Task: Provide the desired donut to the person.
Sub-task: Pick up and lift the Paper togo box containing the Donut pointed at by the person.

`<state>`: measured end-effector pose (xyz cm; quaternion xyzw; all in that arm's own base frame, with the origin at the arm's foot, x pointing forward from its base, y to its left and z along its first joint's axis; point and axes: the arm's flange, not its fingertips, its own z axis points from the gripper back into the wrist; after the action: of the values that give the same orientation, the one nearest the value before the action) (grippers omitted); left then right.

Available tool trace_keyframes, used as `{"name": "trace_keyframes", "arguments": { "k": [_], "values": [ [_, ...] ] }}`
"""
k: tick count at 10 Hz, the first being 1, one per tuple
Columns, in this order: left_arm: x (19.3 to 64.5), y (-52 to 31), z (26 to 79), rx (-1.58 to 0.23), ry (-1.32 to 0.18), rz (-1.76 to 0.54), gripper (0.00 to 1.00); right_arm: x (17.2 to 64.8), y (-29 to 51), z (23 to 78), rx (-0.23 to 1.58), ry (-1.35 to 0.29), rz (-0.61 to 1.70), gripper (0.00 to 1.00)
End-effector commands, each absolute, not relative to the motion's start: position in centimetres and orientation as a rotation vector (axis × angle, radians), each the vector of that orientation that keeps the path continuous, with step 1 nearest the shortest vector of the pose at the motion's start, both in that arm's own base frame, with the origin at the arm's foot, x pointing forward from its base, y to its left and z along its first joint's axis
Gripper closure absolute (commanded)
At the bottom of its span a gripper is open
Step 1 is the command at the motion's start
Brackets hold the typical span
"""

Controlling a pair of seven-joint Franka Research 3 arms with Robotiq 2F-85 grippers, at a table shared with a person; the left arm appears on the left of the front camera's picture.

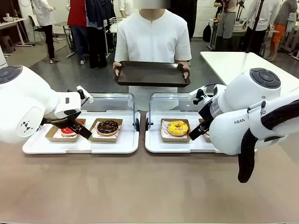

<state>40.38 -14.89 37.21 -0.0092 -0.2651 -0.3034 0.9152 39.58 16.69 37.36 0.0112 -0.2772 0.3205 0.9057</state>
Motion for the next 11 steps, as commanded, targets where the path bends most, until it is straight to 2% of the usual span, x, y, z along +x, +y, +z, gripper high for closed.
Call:
{"name": "trace_keyframes", "arguments": {
  "k": [1, 11],
  "values": [
    [40.37, -14.90, 37.21, -0.019, -0.546, -0.624, 0.00, 39.58, 16.69, 37.36, 0.023, -0.572, 0.662, 0.00],
    [40.37, -14.90, 37.21, -0.019, -0.546, -0.624, 0.00, 39.58, 16.69, 37.36, 0.023, -0.572, 0.662, 0.00]
  ]
}}
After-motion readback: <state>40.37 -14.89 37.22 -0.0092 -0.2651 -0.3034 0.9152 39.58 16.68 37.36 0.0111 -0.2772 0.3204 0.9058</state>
